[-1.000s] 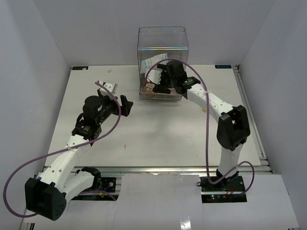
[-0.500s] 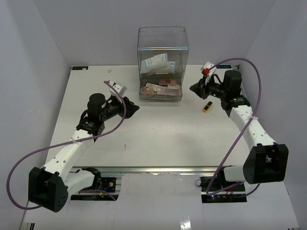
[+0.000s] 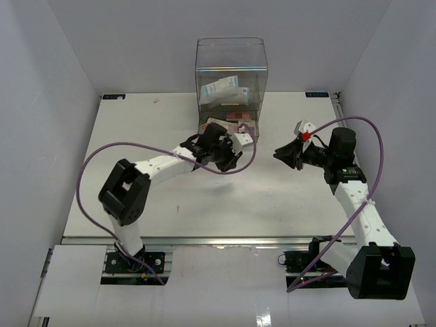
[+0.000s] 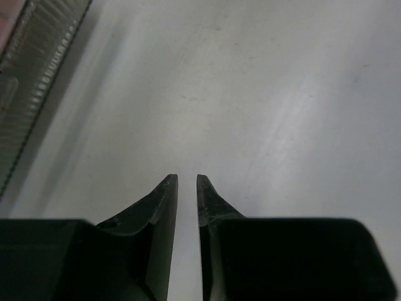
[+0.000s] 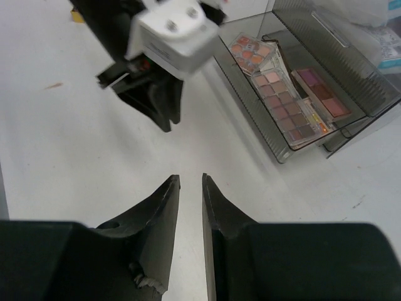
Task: Organize the makeup
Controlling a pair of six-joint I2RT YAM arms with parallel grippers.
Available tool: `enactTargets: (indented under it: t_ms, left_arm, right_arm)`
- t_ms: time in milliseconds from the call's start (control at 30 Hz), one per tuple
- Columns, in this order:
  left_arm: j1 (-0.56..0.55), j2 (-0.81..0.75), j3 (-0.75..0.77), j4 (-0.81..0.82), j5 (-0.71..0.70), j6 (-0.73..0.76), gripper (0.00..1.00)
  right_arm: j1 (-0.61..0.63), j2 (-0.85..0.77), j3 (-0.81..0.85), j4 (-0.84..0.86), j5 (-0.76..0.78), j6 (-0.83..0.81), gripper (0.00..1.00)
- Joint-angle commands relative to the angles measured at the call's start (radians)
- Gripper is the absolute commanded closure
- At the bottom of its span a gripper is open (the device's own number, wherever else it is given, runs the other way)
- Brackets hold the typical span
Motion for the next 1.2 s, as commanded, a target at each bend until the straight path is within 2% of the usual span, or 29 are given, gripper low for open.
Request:
enactTargets:
  t_ms: [0, 167, 300, 467, 667, 800, 1033, 1167]
  left_arm:
    - [0.016, 0.18, 0.243, -0.212, -0.2, 0.275, 0.73]
    - [0.017, 0.308, 0.4, -0.242, -0.325, 0.413, 0.73]
    - [0.02, 0.363, 0.479, -0.196, -0.426, 0.44, 0.7]
    - [0.028, 0.403, 0.548, -0.127, -0.483, 0.449, 0.54]
    - [0.039, 0.432, 0.567, -0.032, -0.523, 0.443, 0.16]
    - [0.056, 0.468, 0.612, -0.01, -0.539, 0.435, 0.05]
    - [0.089, 0.499, 0.689, 0.008, -0.516, 0.372, 0.02]
    - [0.102, 0.498, 0.704, 0.009, -0.471, 0.286, 0.02]
  right_arm:
    - [-0.014, -0.039, -0.031, -0.009, -0.034, -0.112, 0.72]
    - [-0.014, -0.042, -0.031, -0.01, -0.029, -0.108, 0.72]
    - [-0.045, -0.044, -0.033, -0.008, -0.033, -0.107, 0.72]
    - [-0.047, -0.036, -0.032, -0.01, -0.035, -0.107, 0.72]
    - [-0.057, -0.033, -0.03, -0.01, -0.029, -0.101, 0.72]
    - [-0.075, -0.033, -0.032, -0.01, -0.032, -0.097, 0.73]
    - [-0.096, -0.023, -0.03, -0.01, -0.035, -0.088, 0.73]
    - [-0.104, -0.014, -0.028, -0.01, -0.037, -0.081, 0.73]
